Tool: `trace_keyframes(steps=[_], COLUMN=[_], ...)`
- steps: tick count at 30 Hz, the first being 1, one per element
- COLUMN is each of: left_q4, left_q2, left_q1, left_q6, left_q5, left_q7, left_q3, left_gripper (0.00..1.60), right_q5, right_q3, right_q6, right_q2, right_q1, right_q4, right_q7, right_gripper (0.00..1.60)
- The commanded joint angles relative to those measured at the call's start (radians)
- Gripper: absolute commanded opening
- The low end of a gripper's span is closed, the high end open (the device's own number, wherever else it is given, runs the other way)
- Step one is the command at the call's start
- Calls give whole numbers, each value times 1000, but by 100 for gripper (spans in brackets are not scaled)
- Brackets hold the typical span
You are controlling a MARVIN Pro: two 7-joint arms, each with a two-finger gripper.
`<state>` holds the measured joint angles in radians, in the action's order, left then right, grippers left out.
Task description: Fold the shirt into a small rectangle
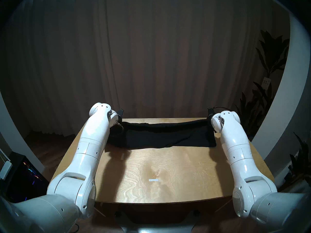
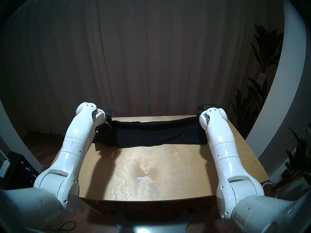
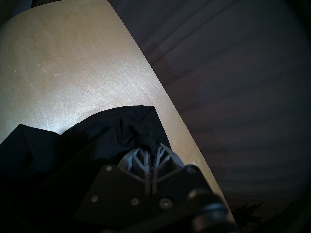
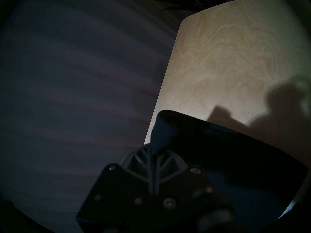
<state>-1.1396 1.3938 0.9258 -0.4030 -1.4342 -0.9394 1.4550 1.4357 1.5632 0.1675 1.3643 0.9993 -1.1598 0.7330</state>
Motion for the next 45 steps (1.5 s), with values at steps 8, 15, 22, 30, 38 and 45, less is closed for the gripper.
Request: trace_keyframes(steps=[8,15,22,30,38,45], left_q4=[112,179,245,311,364,400], left_q2=[4,-3,-3,7,15,19], left_q1=[-160,-194,-220,-239,-264,-296], left_q6=[24,35,44,49,55,64], left_q5=[38,49,57,59,60,66], left_q7=[21,28,41,58,74,85], left_q3=[-21,-22,-27,-38,-47,-52], left_gripper=[0,0,0,33,26,160], right_q5=[-13,-21,-24,-24,-23,-22], right_q3=[-8,-2,3,4,4,8], right_q6=[-30,-44,-53,-57,-59,-65], right_q2=[12,6,6,8,10,12], right_q1=[-107,-125,-145,-166,-190,-216], right_q4=[46,87,133,182,223,247], right_q7=[18,29,35,37,36,31], right_gripper=[0,0,0,0,0,63])
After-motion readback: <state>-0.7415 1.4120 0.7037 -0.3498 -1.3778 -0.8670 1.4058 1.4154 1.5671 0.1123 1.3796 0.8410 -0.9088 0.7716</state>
